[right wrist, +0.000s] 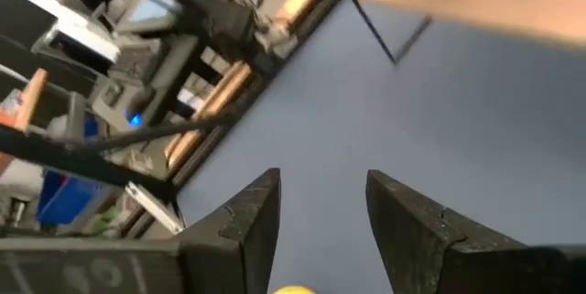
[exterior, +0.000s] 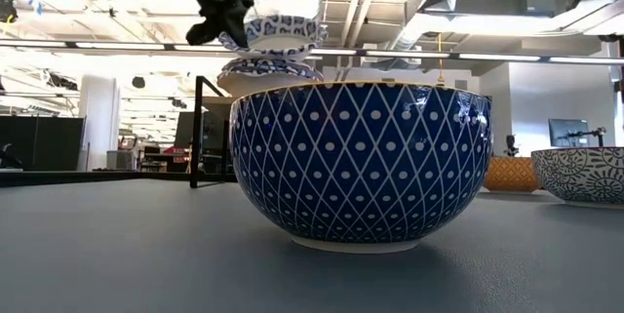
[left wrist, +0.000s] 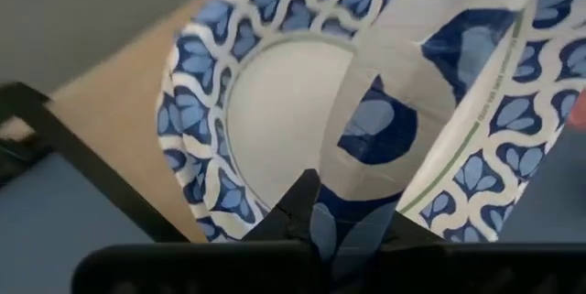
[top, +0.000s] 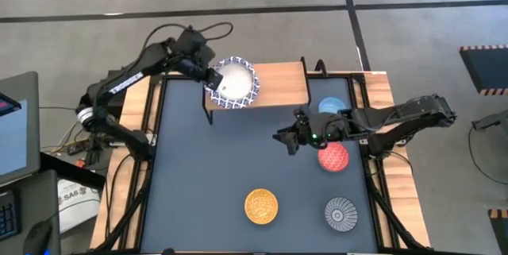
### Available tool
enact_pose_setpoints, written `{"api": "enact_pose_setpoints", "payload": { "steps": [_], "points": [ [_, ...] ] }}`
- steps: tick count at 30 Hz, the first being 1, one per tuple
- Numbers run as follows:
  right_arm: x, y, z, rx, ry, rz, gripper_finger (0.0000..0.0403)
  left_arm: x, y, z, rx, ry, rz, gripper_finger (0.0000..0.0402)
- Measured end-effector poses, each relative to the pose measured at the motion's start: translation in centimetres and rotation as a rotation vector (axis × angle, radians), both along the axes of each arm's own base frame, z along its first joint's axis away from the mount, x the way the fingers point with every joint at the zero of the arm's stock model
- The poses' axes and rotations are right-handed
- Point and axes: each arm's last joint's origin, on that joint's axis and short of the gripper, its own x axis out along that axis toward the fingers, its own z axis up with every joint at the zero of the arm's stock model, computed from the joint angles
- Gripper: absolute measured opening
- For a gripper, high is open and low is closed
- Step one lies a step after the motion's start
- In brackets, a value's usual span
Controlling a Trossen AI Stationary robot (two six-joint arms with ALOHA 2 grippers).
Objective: Place and stack bowls onto a shelf
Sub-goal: Stack the white bowl on top of the white bowl on the shelf
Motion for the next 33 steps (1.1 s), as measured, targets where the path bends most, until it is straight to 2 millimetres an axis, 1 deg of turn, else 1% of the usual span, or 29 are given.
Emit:
{"api": "enact_pose_setpoints", "payload": {
  "steps": [4, 6, 9, 12, 17, 20, 22, 24, 26, 28, 30, 33],
  "points": [
    [-0.3, 0.8, 0.0, 0.015, 0.004, 0.020, 0.0187, 0.5, 1.7, 0.0, -0.061, 0.073, -0.016, 0.0027],
    [-0.4, 1.0, -0.1, 0.015, 0.013, 0.027, 0.0187, 0.8, 2.3, 0.0, -0.078, 0.112, -0.019, 0.0045],
    [-0.5, 1.2, -0.1, 0.017, 0.018, 0.033, 0.0187, 1.1, 2.8, 0.7, -0.081, 0.134, -0.036, 0.0079],
    [-0.6, 1.3, -0.3, 0.012, 0.044, 0.035, 0.0187, 1.2, 2.9, 1.4, -0.056, 0.135, -0.042, 0.0114],
    [-0.7, 1.3, -0.5, 0.011, 0.063, 0.036, 0.0187, 0.6, 2.8, 3.3, 0.040, 0.158, 0.010, 0.0165],
    [-0.7, 1.3, -0.5, 0.009, 0.068, 0.037, 0.0187, 0.2, 2.5, 4.6, 0.094, 0.176, 0.031, 0.0181],
    [-0.8, 1.3, -0.6, 0.005, 0.077, 0.040, 0.0187, -0.1, 2.5, 5.5, 0.133, 0.175, 0.051, 0.0186],
    [-0.8, 1.3, -0.7, 0.001, 0.090, 0.040, 0.0187, 0.0, 2.3, 6.3, 0.178, 0.158, 0.036, 0.0187],
    [-0.9, 1.2, -0.8, -0.005, 0.097, 0.039, 0.0187, 0.7, 2.0, 6.8, 0.223, 0.116, -0.007, 0.0186],
    [-0.8, 1.0, -0.8, -0.004, 0.101, 0.035, 0.0187, 1.9, 1.3, 6.7, 0.253, 0.074, -0.058, 0.0183],
    [-0.8, 0.9, -0.8, -0.003, 0.100, 0.031, 0.0187, 3.5, 0.7, 5.8, 0.274, 0.075, -0.102, 0.0179],
    [-0.8, 0.9, -0.8, -0.003, 0.099, 0.030, 0.0187, 5.6, 0.0, 3.7, 0.284, 0.164, -0.132, 0.0175]
  ]
}}
